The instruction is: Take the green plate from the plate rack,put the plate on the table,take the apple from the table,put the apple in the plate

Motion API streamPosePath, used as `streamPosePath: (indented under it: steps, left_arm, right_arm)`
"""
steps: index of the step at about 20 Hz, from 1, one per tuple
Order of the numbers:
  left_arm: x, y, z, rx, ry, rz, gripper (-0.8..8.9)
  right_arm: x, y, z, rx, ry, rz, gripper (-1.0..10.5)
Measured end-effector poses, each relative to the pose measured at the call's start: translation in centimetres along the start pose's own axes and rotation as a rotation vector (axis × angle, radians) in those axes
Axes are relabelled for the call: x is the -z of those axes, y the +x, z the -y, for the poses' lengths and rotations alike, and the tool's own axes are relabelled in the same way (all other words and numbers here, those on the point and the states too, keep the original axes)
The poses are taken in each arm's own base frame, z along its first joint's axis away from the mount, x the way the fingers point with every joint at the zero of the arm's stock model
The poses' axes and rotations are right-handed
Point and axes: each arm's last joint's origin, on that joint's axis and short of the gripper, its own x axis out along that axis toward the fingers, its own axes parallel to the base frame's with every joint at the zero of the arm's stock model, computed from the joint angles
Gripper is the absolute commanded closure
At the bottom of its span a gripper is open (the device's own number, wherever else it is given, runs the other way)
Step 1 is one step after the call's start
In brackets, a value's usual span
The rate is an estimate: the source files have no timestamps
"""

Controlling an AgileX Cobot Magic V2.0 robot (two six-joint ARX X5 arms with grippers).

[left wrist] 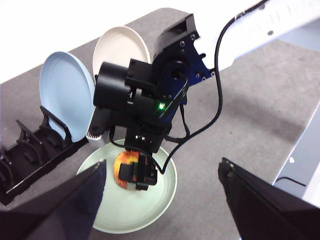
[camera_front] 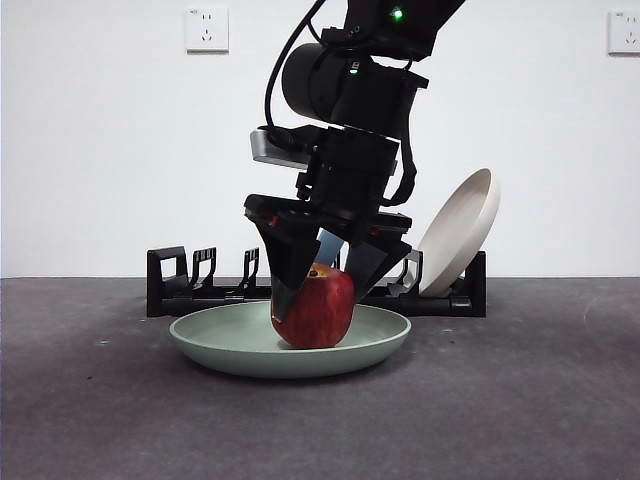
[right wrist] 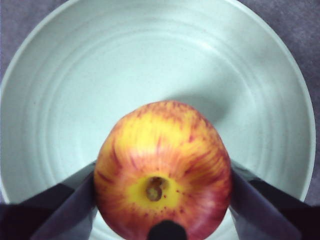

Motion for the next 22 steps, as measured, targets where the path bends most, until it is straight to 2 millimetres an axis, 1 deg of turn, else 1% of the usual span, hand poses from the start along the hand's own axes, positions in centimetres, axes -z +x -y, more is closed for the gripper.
streamPosePath:
  steps: [1,3,4,9,11,13,15,17,20,21,22]
  left_arm:
    - [0.0,0.0,0.0,0.000,0.000,0.000,4.36]
    - [0.0,0.0,0.0,0.000,0.000,0.000,4.36]
    - [0.0,0.0,0.0,0.000,0.000,0.000,4.36]
    - [0.1,0.0,0.0,0.000,0.001,-0.005,4.36]
    - [0.1,0.0,0.0,0.000,0.001,-0.006,4.36]
    - [0.1,0.0,0.0,0.000,0.001,-0.006,4.36]
    - [0.2,0.0,0.0,0.000,0.002,-0.015,4.36]
    - [0.4,0.0,0.0,-0.001,0.007,-0.044,4.36]
    - [0.6,0.0,0.0,-0.002,0.009,-0.060,4.36]
    - [0.6,0.0,0.0,-0.002,0.010,-0.064,4.36]
    - [0.8,0.0,0.0,-0.002,0.012,-0.078,4.36]
  right_arm:
    - [0.0,0.0,0.0,0.000,0.000,0.000,8.3]
    - [0.0,0.0,0.0,-0.001,-0.002,0.000,4.9]
    - [0.0,0.0,0.0,0.000,-0.001,-0.001,4.0]
    - [0.0,0.0,-0.1,-0.001,-0.001,-0.002,4.0]
    - [0.0,0.0,-0.2,-0.002,-0.001,-0.002,3.4]
    - [0.0,-0.8,-0.2,0.001,0.001,0.009,3.4]
    - [0.1,-3.6,-0.4,0.002,0.004,0.031,3.5]
    - [0.7,-7.7,-0.6,0.003,0.006,0.051,3.5]
    - [3.1,-14.5,-1.2,-0.019,0.022,0.064,3.5]
    - [3.9,-16.5,-1.4,-0.041,0.031,0.082,3.5]
    - [5.0,-19.0,-1.7,-0.064,0.039,0.119,3.5]
